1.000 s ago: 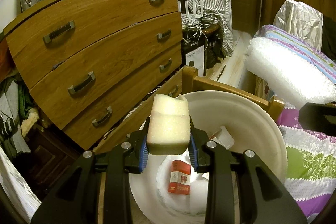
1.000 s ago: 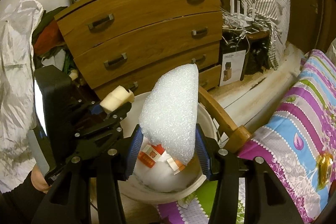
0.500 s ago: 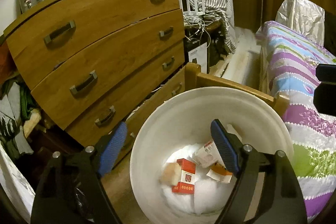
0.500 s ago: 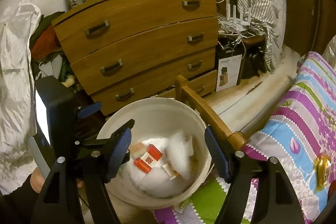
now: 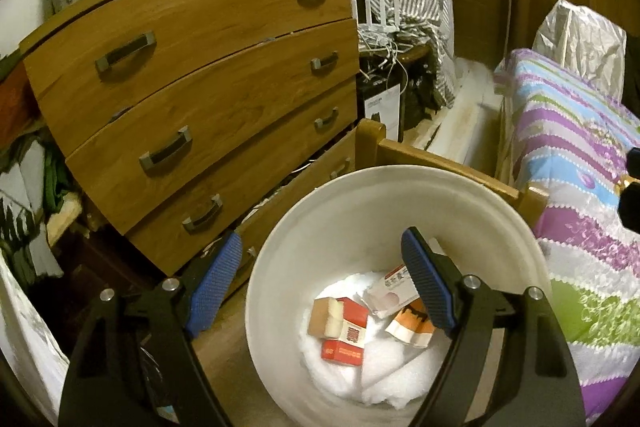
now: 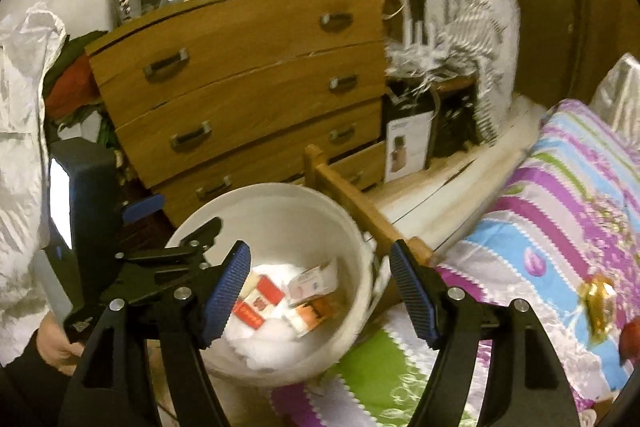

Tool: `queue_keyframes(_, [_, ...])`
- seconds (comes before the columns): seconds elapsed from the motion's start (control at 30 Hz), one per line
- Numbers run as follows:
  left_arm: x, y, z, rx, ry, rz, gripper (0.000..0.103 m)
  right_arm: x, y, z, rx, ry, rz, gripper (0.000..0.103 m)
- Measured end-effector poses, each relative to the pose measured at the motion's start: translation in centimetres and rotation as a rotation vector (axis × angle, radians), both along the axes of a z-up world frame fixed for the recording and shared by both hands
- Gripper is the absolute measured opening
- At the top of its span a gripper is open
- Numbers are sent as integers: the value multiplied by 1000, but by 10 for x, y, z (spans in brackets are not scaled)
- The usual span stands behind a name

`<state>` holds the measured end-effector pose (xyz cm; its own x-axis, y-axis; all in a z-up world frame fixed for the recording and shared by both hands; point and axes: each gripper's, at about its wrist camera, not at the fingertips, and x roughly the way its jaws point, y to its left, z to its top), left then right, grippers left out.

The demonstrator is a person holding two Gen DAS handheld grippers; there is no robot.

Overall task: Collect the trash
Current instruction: 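Move both open tools back toward the trash on the bed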

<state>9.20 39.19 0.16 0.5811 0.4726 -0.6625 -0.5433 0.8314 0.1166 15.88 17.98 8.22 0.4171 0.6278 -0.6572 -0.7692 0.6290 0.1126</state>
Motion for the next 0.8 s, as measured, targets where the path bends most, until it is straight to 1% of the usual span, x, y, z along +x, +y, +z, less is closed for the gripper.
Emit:
queue_keyframes(0.03, [-1, -5, 1, 14, -6, 11, 80, -3, -6, 1, 5, -27, -22, 73])
queue_keyframes(0.1, [-5, -15, 3, 45, -24, 29, 83, -13, -22, 3, 14, -116, -85, 73])
queue_keyframes(0.2, [-14, -37, 12, 88, -76, 45, 88, -32, -52, 3, 41, -260, -166, 76])
queue_keyframes(0.23, [-17, -48, 16, 102, -101, 47, 89, -40, -67, 2, 50, -323, -207, 77])
queue_keyframes(0.3, [-20, -66, 22, 119, -133, 35, 92, -50, -90, -1, 58, -399, -265, 79])
queue_keyframes(0.4, [-22, -94, 27, 151, -168, 5, 95, -62, -129, -6, 69, -484, -348, 81])
queue_keyframes(0.47, [-21, -112, 29, 165, -180, -23, 96, -67, -154, -11, 61, -523, -397, 81])
queue_keyframes(0.53, [-21, -130, 28, 175, -186, -45, 97, -70, -182, -17, 46, -544, -447, 82])
queue_keyframes(0.6, [-19, -147, 25, 173, -185, -70, 97, -70, -216, -25, 30, -541, -514, 82])
queue_keyframes(0.67, [-13, -165, 18, 163, -165, -106, 97, -68, -249, -33, 29, -520, -574, 82])
queue_keyframes(0.8, [-3, -204, 2, 154, -117, -178, 97, -59, -319, -51, 27, -445, -699, 82])
